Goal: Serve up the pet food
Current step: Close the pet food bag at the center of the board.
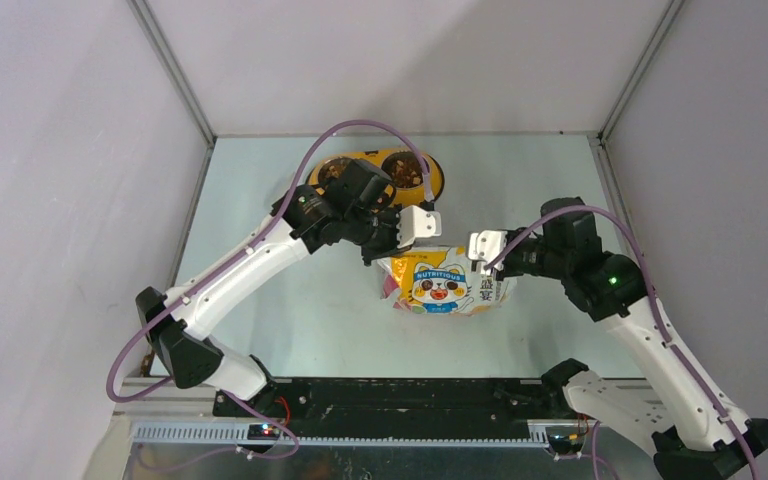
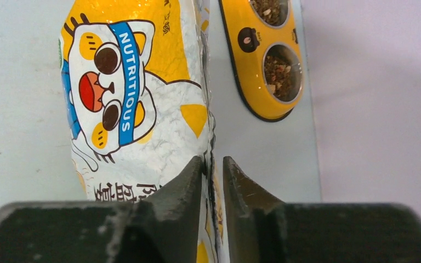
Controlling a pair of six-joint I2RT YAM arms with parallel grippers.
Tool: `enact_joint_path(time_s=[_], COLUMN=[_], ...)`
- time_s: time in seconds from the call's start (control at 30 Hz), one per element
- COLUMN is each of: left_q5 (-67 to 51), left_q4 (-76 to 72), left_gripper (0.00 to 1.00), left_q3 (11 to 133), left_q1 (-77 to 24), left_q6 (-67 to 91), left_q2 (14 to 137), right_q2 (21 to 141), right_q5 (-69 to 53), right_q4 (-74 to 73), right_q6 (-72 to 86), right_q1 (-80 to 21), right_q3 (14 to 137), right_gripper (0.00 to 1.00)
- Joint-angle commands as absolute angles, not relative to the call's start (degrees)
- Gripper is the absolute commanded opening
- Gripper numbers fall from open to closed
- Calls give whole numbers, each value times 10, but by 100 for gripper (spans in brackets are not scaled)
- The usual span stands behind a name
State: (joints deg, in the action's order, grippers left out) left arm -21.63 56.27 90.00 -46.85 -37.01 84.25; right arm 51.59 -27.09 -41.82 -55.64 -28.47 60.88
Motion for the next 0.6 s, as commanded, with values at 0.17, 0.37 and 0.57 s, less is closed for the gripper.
enact_joint_path(time_s=[0.17, 0.37, 0.57], left_q5=[-212, -210, -209], left_q4=[573, 576, 575], left_gripper=[0, 0, 0], left_q3=[918, 920, 914], left_q1=[-462, -461, -462], left_q6=[-364, -366, -367], left_q2=[826, 824, 817], right_q2=[506, 610, 719], right_q5=[-253, -479, -616], right_q4=[-405, -526, -686], right_q6=[-566, -508, -504], right_q1=[-304, -197, -120], right_q3=[636, 771, 900], right_gripper=[1, 0, 0])
